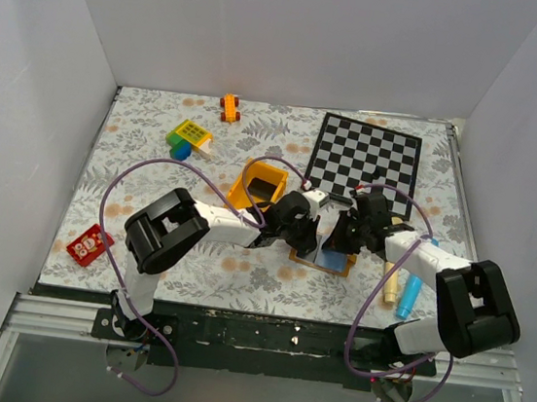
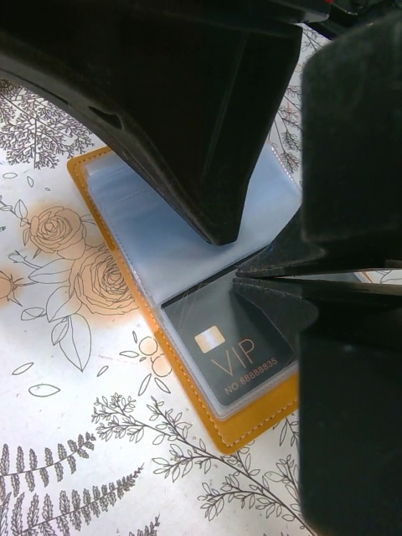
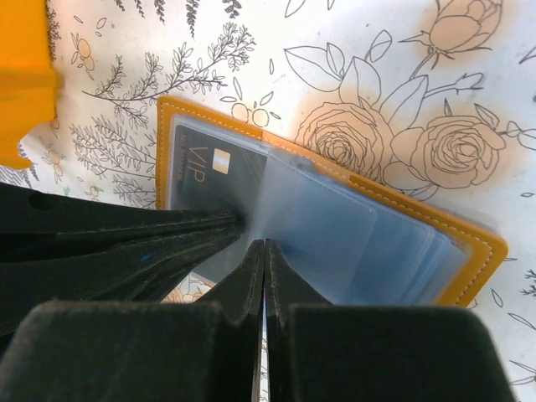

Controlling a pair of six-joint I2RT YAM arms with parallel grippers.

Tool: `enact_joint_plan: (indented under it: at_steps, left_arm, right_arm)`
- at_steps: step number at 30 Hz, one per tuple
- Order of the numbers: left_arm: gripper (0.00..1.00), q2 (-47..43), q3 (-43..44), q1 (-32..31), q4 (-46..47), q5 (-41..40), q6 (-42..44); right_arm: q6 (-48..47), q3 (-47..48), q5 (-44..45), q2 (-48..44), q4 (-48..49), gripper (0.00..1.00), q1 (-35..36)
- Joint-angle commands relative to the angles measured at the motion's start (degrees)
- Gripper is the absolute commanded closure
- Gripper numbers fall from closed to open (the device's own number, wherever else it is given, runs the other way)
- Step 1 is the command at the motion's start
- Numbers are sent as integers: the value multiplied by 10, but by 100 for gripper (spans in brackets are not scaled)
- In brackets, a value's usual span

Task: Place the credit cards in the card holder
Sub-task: Turn over the card slot in the card holder.

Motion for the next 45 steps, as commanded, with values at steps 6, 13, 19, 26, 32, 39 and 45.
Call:
enact_joint_plan:
  at_steps: [6, 13, 19, 26, 32, 39, 45]
  left_arm:
    - [100, -69, -19, -1, -43, -43, 7]
    - [100, -74, -35, 0, -46, -48, 12]
    - [100, -52, -39, -1, -30, -28, -1]
    - [100, -44, -37, 0, -30, -24, 1]
    - [100, -43, -38, 0, -31, -26, 2]
    - [100, -42, -38, 0, -31, -26, 1]
    - [100, -44, -39, -1, -32, -28, 2]
  right_arm:
    - [2, 22, -15, 20, 30, 99, 3]
    - [2, 22, -14, -2, 28, 99, 3]
    - [6, 13, 46, -65, -19, 99, 3]
    - [14, 13, 136, -93, -102, 99, 3]
    - [9, 23, 150, -88, -131, 99, 2]
    - [2, 30, 139, -63, -136, 99, 3]
    - [-12, 40, 76, -17, -117, 99, 3]
